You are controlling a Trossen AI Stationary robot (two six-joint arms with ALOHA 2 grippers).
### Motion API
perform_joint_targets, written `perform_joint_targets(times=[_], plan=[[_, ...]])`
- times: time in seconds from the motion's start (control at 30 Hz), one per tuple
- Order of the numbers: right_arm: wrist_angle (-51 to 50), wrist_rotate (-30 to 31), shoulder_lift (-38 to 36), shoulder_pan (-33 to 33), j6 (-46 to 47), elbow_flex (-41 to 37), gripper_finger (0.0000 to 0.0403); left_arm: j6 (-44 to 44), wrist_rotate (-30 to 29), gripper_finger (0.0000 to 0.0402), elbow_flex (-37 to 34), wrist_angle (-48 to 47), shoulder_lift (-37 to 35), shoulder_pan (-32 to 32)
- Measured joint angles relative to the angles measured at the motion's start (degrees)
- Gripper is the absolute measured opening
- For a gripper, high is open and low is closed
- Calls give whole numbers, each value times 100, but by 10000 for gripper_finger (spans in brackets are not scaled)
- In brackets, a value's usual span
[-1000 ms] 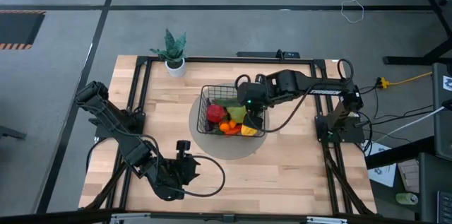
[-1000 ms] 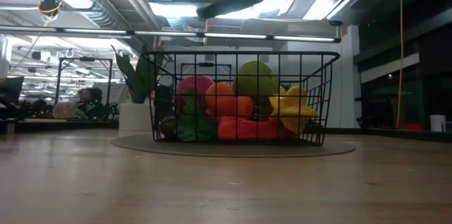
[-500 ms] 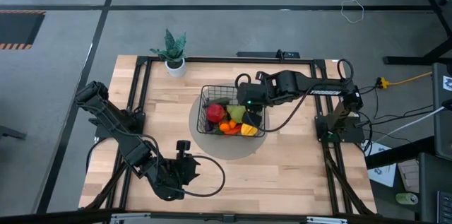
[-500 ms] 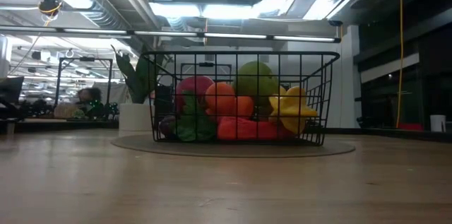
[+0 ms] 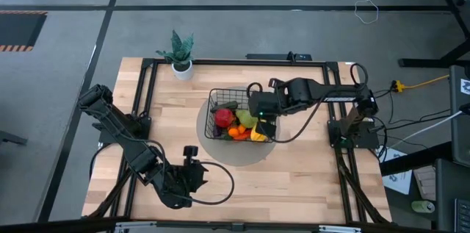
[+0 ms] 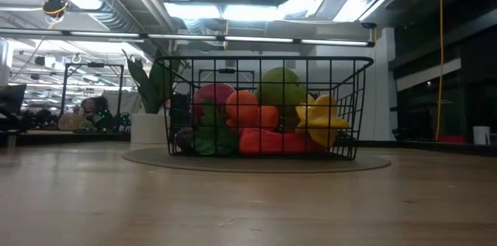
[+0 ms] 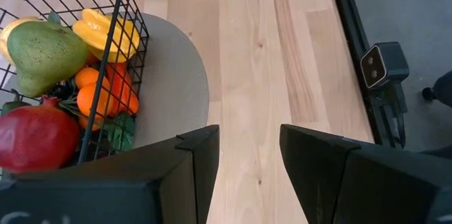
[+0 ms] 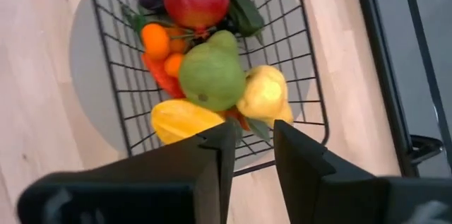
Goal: Build produce basket
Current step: Return to Home Position
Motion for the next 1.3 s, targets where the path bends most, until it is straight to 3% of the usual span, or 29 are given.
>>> perform_joint_targets(times=[0.53, 0.83, 1.07, 1.3], plan=[[-528, 228, -1, 1083, 23, -5, 87, -114, -7, 137, -2, 240, 0, 28], [-493, 615, -206, 1728, 207, -1052, 87, -107, -5, 137, -2, 226, 0, 42], [-305, 479, -1525, 1893, 1428, -2773, 87, -109, 76, 137, -2, 76, 0, 17], [1797, 372, -3700, 2147, 1569, -4536, 88, -107, 41, 137, -2, -14, 2, 24]])
